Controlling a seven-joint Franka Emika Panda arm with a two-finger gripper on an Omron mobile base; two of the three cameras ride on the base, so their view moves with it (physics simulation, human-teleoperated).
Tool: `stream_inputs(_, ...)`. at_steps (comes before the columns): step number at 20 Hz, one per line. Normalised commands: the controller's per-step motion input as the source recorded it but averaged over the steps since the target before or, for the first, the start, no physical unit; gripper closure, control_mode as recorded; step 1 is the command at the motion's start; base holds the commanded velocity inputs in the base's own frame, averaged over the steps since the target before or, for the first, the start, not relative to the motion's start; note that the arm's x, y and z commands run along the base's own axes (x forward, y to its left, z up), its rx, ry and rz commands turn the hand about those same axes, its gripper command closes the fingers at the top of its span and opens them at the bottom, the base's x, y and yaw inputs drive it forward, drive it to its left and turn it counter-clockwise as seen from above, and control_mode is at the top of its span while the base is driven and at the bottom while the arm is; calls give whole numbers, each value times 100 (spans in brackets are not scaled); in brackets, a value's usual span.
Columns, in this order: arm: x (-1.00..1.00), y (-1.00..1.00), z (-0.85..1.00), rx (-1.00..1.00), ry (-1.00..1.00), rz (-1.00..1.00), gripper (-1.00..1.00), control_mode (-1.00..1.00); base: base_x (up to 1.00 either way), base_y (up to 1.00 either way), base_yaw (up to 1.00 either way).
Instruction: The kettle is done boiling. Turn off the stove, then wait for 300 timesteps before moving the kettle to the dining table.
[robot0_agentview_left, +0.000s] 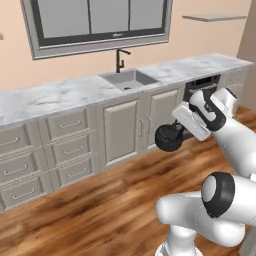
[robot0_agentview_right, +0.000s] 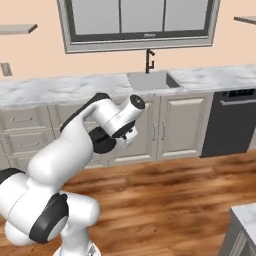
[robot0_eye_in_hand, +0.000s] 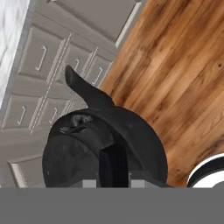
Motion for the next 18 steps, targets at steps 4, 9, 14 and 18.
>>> stream_inputs(4,0,0,0,0,0,0,100,100,59,19,-36)
stream_inputs(9,0,0,0,0,0,0,100,100,59,20,-38)
stream_inputs(14,0,0,0,0,0,0,100,100,68,4,-43)
stream_inputs(18,0,0,0,0,0,0,100,100,67,4,-43)
